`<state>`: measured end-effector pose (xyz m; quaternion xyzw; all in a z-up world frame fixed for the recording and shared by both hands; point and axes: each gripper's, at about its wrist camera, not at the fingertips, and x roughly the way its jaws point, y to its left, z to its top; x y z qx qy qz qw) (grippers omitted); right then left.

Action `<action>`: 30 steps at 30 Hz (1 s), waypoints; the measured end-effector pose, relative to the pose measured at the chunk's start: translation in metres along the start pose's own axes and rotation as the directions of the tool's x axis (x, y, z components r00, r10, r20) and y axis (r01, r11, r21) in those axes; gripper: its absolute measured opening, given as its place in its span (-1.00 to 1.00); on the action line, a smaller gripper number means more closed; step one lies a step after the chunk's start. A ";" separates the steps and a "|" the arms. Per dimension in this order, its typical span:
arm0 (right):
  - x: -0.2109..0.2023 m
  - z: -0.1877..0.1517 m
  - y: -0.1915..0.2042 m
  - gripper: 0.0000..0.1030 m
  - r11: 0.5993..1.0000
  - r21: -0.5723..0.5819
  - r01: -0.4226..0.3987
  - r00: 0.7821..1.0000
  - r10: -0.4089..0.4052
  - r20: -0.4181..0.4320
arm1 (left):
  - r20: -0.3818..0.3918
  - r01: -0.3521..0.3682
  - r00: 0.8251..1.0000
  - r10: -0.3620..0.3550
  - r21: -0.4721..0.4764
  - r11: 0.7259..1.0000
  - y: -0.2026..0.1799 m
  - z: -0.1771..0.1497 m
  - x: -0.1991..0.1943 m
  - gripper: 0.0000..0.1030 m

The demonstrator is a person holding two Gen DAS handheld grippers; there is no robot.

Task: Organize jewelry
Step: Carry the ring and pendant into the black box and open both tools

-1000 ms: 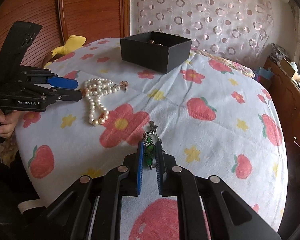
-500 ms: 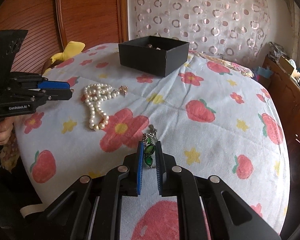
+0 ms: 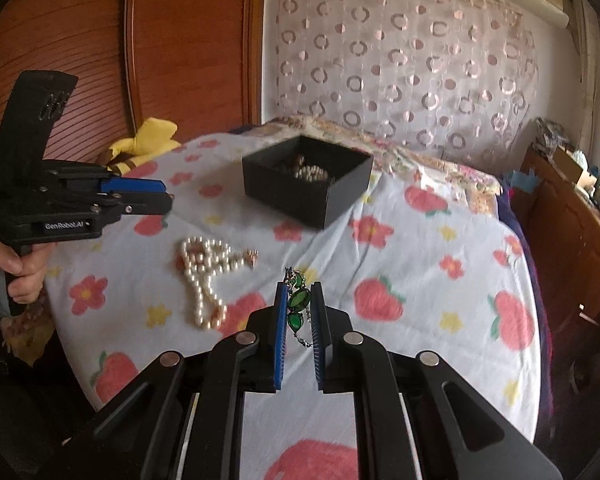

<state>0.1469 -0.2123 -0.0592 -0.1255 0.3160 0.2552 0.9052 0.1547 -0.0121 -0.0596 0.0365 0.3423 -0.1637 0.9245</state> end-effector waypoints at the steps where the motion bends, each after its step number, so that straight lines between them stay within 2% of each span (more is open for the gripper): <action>1: 0.000 0.004 -0.001 -0.75 1.000 -0.003 0.002 1.000 -0.002 0.004 | 0.008 0.003 1.000 -0.003 -0.001 1.000 0.000 0.004 0.000 -0.55; 13: 0.012 0.052 -0.016 -0.75 1.000 -0.029 -0.001 0.999 0.002 0.048 | 0.042 0.016 0.999 -0.016 -0.003 1.000 0.010 0.045 0.024 -0.55; 25: 0.047 0.096 -0.042 -0.75 0.999 -0.034 -0.034 0.997 0.037 0.073 | 0.030 0.016 0.999 -0.016 -0.017 1.000 0.031 0.085 0.074 -0.55; 30: 0.074 0.113 -0.050 -0.75 0.998 -0.037 -0.057 0.996 0.059 0.065 | 0.004 0.011 1.000 -0.011 -0.031 0.999 0.041 0.092 0.101 -0.55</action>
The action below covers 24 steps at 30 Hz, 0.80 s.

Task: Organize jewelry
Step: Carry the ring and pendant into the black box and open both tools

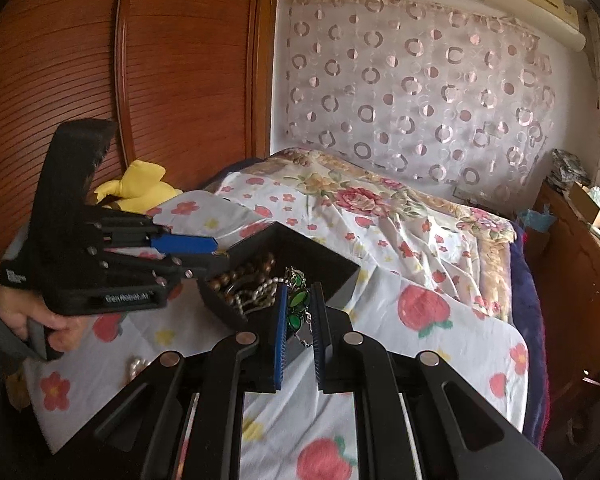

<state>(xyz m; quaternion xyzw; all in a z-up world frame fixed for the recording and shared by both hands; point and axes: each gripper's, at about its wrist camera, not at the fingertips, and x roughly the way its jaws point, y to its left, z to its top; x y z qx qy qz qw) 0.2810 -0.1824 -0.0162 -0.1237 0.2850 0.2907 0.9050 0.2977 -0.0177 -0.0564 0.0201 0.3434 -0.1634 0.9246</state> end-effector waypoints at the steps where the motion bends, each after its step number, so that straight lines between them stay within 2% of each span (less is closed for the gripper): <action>1: 0.007 0.003 -0.001 -0.75 1.000 -0.003 -0.004 1.000 0.004 -0.005 | -0.005 0.002 1.000 -0.002 -0.004 1.000 0.002 0.000 0.005 -0.55; 5: 0.026 0.010 -0.002 -0.75 1.000 -0.006 -0.024 1.000 0.024 -0.010 | -0.011 0.002 1.000 -0.002 -0.014 1.000 0.007 0.003 0.015 -0.53; 8: 0.039 0.017 -0.002 -0.75 0.999 -0.007 -0.038 0.999 0.038 -0.012 | -0.008 0.005 1.000 -0.006 -0.026 1.000 0.013 0.004 0.017 -0.19; 11: 0.053 0.025 -0.004 -0.75 0.999 -0.010 -0.044 0.999 0.044 -0.022 | 0.003 0.002 1.000 -0.002 -0.036 0.999 0.019 0.005 0.014 -0.11; 14: 0.065 0.028 -0.009 -0.75 0.999 -0.005 -0.039 0.999 0.039 -0.032 | 0.016 -0.018 1.000 0.018 -0.038 0.999 0.026 0.004 0.009 0.10; 16: 0.073 0.028 -0.013 -0.74 0.999 0.006 -0.032 0.999 0.032 -0.039 | 0.027 -0.043 0.999 0.044 -0.037 0.998 0.030 0.003 0.006 0.36; 21: 0.088 0.029 -0.018 -0.72 0.999 0.025 -0.020 0.998 0.021 -0.051 | 0.022 -0.079 0.996 0.081 -0.060 0.995 0.046 -0.004 0.001 0.58; 24: 0.090 0.029 -0.018 -0.71 1.000 0.028 -0.005 0.999 0.006 -0.050 | 0.015 -0.089 0.996 0.090 -0.074 0.993 0.054 -0.010 -0.003 0.59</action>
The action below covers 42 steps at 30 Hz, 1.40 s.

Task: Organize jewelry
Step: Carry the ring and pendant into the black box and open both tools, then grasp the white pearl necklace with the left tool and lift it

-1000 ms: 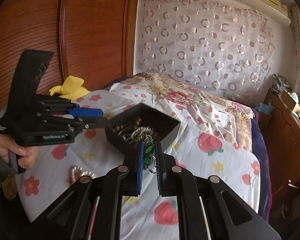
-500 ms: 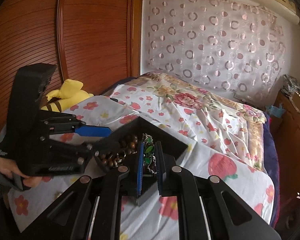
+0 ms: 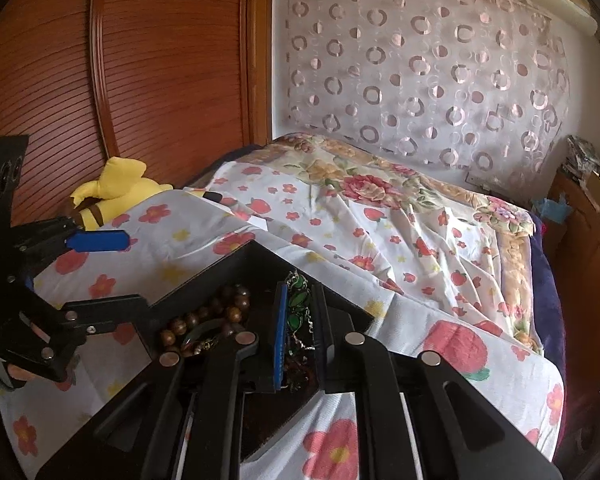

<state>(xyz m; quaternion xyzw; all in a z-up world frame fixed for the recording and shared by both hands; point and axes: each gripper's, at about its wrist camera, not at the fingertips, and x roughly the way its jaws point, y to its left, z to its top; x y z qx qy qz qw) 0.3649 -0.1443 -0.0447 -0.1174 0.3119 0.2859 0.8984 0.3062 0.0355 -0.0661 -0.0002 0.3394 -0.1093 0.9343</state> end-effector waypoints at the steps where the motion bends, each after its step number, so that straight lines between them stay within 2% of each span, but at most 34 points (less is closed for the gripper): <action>1: 0.000 0.000 0.000 -0.70 1.000 0.003 -0.001 1.000 0.001 -0.001 | -0.003 -0.002 1.000 0.002 -0.004 1.000 0.002 -0.003 -0.001 0.60; 2: -0.001 0.000 0.001 -0.68 1.000 0.005 -0.002 1.000 0.002 -0.001 | -0.005 -0.003 1.000 0.003 -0.007 1.000 0.004 -0.005 -0.003 0.60; 4: -0.003 -0.001 0.002 -0.39 1.000 0.006 0.004 1.000 -0.004 0.002 | -0.009 -0.003 1.000 0.003 -0.018 1.000 0.009 -0.011 -0.008 0.62; 9: -0.020 -0.012 0.003 -0.38 0.999 0.035 0.008 1.000 -0.009 0.012 | -0.027 -0.004 1.000 0.003 -0.026 1.000 0.007 -0.029 -0.019 0.62; 21: -0.070 -0.078 0.029 -0.38 0.999 0.046 0.012 1.000 -0.011 -0.025 | -0.115 0.072 0.991 -0.075 -0.027 0.997 -0.017 -0.092 -0.048 0.63; 27: -0.083 -0.101 0.032 -0.38 0.997 0.077 0.016 0.999 -0.013 -0.036 | -0.112 0.104 0.988 -0.103 0.002 0.995 -0.041 -0.104 -0.065 0.60; 29: -0.088 -0.107 0.032 -0.38 0.996 0.087 0.018 0.999 -0.015 -0.037 | -0.115 0.125 0.986 -0.122 0.021 0.992 -0.050 -0.105 -0.068 0.44; 34: -0.094 -0.122 0.033 -0.38 0.994 0.108 0.022 0.999 -0.017 -0.052 | -0.162 0.157 0.977 -0.141 0.092 0.983 -0.077 -0.110 -0.061 -0.14; 37: -0.096 -0.128 0.036 -0.38 0.993 0.111 0.024 0.998 -0.018 -0.059 | -0.189 0.163 0.972 -0.139 0.115 0.980 -0.086 -0.113 -0.054 -0.35; 42: -0.100 -0.134 0.040 -0.38 0.993 0.117 0.025 0.998 -0.018 -0.060 | -0.207 0.153 0.970 -0.125 0.126 0.980 -0.090 -0.116 -0.047 -0.48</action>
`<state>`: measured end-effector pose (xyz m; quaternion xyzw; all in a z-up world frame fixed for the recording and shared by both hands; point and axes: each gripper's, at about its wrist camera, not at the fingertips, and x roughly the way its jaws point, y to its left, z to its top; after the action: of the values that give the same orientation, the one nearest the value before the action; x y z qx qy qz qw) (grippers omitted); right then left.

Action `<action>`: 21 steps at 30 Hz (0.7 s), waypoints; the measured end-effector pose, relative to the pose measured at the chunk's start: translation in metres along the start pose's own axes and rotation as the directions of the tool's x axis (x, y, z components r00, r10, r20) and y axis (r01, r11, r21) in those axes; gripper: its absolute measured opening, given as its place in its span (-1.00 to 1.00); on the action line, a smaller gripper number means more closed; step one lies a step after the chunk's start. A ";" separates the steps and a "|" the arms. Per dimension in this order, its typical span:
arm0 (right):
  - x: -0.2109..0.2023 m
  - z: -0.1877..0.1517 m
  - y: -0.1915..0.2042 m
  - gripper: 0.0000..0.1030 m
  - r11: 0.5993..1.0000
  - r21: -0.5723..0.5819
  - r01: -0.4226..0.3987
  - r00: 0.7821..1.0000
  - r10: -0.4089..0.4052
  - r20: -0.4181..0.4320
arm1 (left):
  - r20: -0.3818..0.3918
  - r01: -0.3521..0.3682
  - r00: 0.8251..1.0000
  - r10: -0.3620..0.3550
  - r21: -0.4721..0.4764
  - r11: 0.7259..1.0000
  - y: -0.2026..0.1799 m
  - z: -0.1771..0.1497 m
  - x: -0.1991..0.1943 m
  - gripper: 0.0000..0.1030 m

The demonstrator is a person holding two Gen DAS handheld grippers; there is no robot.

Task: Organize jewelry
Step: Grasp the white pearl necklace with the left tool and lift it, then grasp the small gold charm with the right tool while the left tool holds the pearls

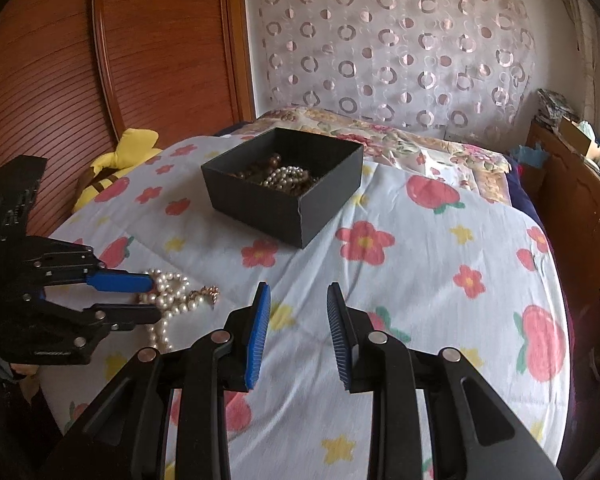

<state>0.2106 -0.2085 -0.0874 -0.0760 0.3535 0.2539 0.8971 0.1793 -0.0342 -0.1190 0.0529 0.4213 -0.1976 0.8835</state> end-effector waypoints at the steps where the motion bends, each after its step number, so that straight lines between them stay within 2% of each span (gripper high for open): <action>1: 0.000 -0.001 0.001 -0.38 1.000 0.000 -0.001 1.000 0.001 -0.001 | 0.001 0.002 1.000 -0.002 -0.002 1.000 0.001 0.001 0.000 -0.48; 4: 0.001 -0.004 0.006 -0.38 1.000 -0.003 -0.007 1.000 0.007 -0.007 | -0.003 0.013 1.000 -0.013 -0.011 1.000 0.003 0.005 0.003 -0.48; 5: 0.002 -0.004 0.009 -0.38 1.000 -0.005 -0.011 1.000 0.011 -0.009 | -0.004 0.013 1.000 -0.013 -0.009 1.000 0.003 0.006 0.004 -0.58; 6: 0.002 -0.005 0.010 -0.38 1.000 -0.007 -0.013 1.000 0.013 -0.011 | -0.011 0.019 1.000 -0.019 0.000 1.000 0.002 0.005 0.005 -0.88; 11: 0.006 -0.003 0.023 -0.38 0.999 -0.028 -0.028 0.999 0.028 -0.019 | 0.034 0.029 0.999 -0.030 0.011 1.000 -0.001 0.005 -0.012 -0.88; 16: 0.015 0.001 0.037 -0.38 0.997 -0.046 -0.057 0.998 0.056 -0.036 | 0.125 0.012 0.992 -0.009 -0.018 1.000 0.008 0.008 -0.050 -0.88; 21: 0.030 0.005 0.053 -0.38 0.993 -0.049 -0.110 0.992 0.106 -0.074 | 0.183 -0.011 0.983 0.019 -0.047 0.999 0.022 0.005 -0.080 -0.88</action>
<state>0.2056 -0.1490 -0.1015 -0.0894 0.3820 0.3083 0.8666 0.1464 0.0089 -0.0560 0.0174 0.3422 -0.1853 0.9210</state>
